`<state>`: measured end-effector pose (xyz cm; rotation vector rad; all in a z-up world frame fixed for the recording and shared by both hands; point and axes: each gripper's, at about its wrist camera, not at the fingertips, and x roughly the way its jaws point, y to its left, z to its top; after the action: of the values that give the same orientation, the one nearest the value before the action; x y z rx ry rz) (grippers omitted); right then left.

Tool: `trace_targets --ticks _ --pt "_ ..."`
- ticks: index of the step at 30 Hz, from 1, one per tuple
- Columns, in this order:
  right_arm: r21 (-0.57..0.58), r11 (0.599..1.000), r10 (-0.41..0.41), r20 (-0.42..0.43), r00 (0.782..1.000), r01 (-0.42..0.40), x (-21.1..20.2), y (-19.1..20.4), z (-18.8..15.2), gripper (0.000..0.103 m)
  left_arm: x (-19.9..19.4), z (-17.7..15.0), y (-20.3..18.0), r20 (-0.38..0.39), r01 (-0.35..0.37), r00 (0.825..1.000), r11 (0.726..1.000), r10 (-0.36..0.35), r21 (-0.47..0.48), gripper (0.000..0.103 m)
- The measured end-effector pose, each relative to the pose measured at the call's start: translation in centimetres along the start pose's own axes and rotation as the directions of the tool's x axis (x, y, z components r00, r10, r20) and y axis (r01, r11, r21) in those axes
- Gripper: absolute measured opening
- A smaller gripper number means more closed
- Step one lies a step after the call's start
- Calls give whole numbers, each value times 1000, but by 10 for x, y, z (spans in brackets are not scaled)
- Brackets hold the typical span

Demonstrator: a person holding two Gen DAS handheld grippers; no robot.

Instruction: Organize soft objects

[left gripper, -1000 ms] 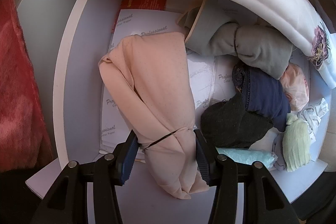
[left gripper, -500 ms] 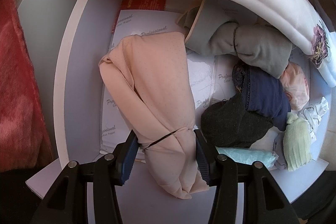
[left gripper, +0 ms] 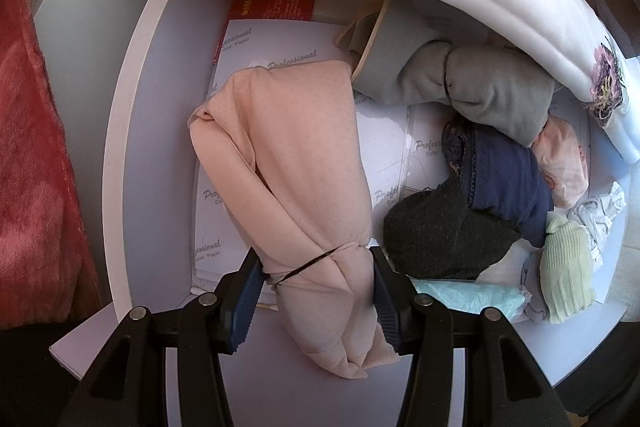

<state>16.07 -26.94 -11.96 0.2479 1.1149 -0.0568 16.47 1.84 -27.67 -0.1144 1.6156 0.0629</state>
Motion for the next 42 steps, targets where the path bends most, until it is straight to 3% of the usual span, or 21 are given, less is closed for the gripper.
trace_targets --ticks 4,10,18,19,20,27,30,36,42 --pt "58 998 32 -158 987 -23 19 -13 -29 78 0 0 0 0 0 1000 1000 0 1 52" --pt "102 994 79 -377 923 -43 64 -17 -73 78 0 0 0 -1 0 1000 1000 0 0 52" --pt "-24 999 21 -493 870 -38 95 5 -102 77 0 0 0 2 0 1000 1000 0 1 52" --pt "-42 999 8 -507 862 -34 99 7 -106 73 0 0 0 3 2 1000 1000 -2 0 52" --pt "-65 997 -9 -520 854 -29 102 9 -111 62 0 0 0 4 3 1000 1000 -3 0 52" --pt "-225 974 -107 -508 855 -11 106 32 -126 59 -10 -2 0 16 31 999 999 -31 9 48" --pt "-238 971 -136 -529 838 8 114 34 -136 59 -20 -4 2 24 67 997 998 -67 4 48" --pt "-224 975 -129 -533 836 8 114 34 -136 59 -52 -11 6 63 168 984 986 -168 -4 48" --pt "-230 973 -134 -539 831 8 115 35 -133 60 -81 -22 4 115 223 968 974 -225 35 48"
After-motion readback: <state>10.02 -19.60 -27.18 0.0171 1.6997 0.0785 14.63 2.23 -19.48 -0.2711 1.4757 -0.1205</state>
